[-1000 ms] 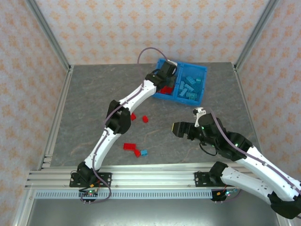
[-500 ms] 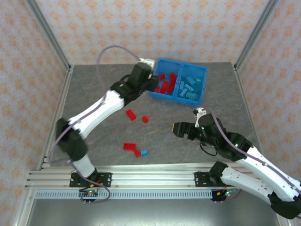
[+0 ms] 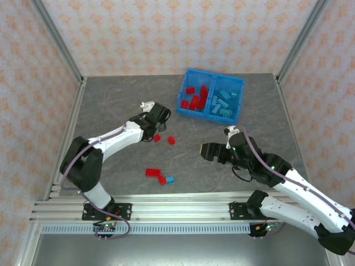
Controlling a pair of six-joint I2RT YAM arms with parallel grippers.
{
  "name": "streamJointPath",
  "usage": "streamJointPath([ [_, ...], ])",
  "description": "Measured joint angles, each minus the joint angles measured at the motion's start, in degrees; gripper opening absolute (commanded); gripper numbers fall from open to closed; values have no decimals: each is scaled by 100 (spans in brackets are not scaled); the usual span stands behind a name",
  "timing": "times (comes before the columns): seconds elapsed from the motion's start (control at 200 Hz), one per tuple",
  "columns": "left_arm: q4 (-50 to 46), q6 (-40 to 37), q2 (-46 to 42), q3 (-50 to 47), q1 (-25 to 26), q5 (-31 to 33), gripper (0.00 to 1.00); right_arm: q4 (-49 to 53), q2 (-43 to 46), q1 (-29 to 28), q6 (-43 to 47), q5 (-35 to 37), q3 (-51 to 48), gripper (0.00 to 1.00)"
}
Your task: Sort the legos into containers by color
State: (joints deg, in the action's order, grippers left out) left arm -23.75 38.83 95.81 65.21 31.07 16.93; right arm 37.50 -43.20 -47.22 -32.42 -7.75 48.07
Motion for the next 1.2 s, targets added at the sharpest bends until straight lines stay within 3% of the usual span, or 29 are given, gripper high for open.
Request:
streamJointPath([
  [0.415, 170, 374, 1292, 37, -157, -485, 59, 15, 94, 0, 4, 7, -52, 90],
  [0.49, 214, 413, 1305, 37, -157, -551, 52, 13, 94, 0, 4, 4, -63, 90],
  [0.586, 267, 461, 1305, 24, -157, -614, 34, 11, 90, 0, 4, 4, -63, 91],
  [0.636, 308, 520, 1296, 11, -155, -614, 29, 11, 83, 0, 2, 4, -63, 91],
  [0.811, 367, 505, 1034, -236, -157, -710, 28, 2, 83, 0, 0, -63, -63, 90],
  [0.976, 212, 315, 188, -212, -96, -787, 27, -157, 83, 0, -61, -313, -68, 91],
  [1.091, 131, 0, -225, 525, 116, -704, 26, -345, 81, 0, -92, -387, -74, 90],
  [1.201, 166, -446, -35, 1576, 326, -579, 26, -426, 79, 0, -101, -367, -74, 90],
])
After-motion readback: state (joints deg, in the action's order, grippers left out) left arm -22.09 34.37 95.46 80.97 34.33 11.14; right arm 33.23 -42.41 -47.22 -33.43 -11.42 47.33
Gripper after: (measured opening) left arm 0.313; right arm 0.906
